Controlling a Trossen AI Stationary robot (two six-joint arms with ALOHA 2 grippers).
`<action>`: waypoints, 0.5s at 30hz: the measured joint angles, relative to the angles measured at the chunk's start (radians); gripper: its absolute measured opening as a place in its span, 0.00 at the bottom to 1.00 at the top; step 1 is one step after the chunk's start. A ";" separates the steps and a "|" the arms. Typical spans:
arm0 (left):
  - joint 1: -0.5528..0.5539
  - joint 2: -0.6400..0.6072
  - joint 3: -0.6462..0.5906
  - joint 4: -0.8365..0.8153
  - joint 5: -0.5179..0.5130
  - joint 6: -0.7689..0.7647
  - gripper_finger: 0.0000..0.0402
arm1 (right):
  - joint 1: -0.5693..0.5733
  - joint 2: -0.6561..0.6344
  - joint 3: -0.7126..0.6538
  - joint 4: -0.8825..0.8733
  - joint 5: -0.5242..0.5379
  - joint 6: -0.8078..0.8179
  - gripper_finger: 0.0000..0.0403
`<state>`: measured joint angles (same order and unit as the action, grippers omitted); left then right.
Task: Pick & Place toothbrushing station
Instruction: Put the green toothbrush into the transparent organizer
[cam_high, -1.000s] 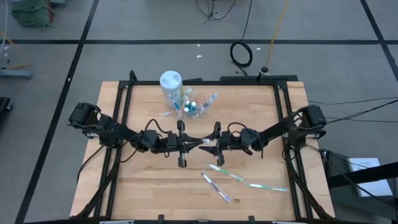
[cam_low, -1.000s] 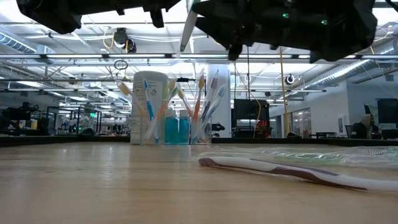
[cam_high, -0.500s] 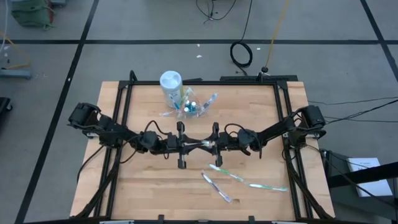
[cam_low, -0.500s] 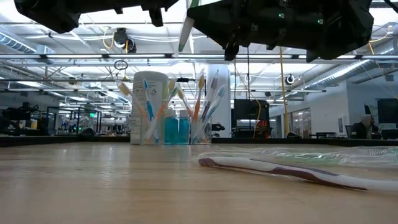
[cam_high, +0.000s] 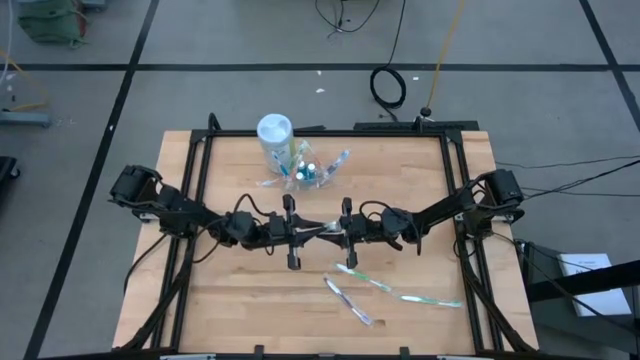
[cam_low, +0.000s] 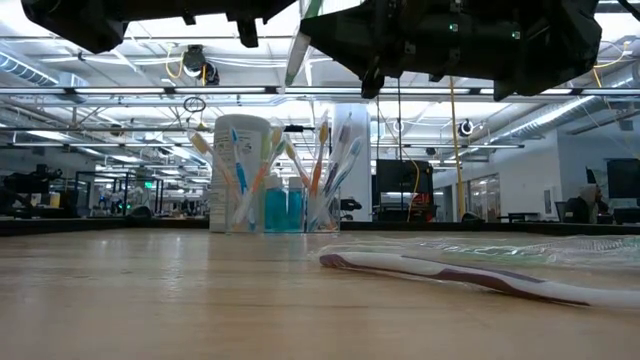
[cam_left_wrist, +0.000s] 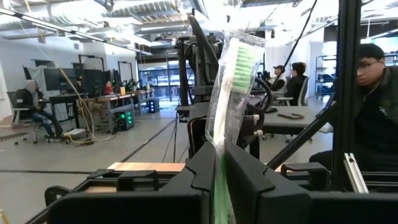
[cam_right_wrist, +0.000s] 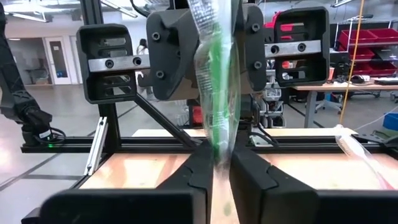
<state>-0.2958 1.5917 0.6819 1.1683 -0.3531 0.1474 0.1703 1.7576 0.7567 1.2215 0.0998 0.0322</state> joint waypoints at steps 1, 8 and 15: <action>-0.001 0.000 0.000 0.000 -0.005 0.000 0.07 | 0.000 0.000 0.000 0.000 0.000 0.000 0.06; -0.010 -0.003 0.000 -0.034 -0.037 -0.003 0.26 | 0.000 -0.001 0.000 -0.024 0.005 0.001 0.05; -0.012 -0.044 0.000 -0.127 -0.042 -0.040 0.49 | -0.001 -0.099 -0.002 -0.381 0.062 0.001 0.05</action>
<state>-0.3082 1.5480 0.6819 1.0414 -0.3948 0.1070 0.1696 1.6587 0.7546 0.8402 0.1618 0.0328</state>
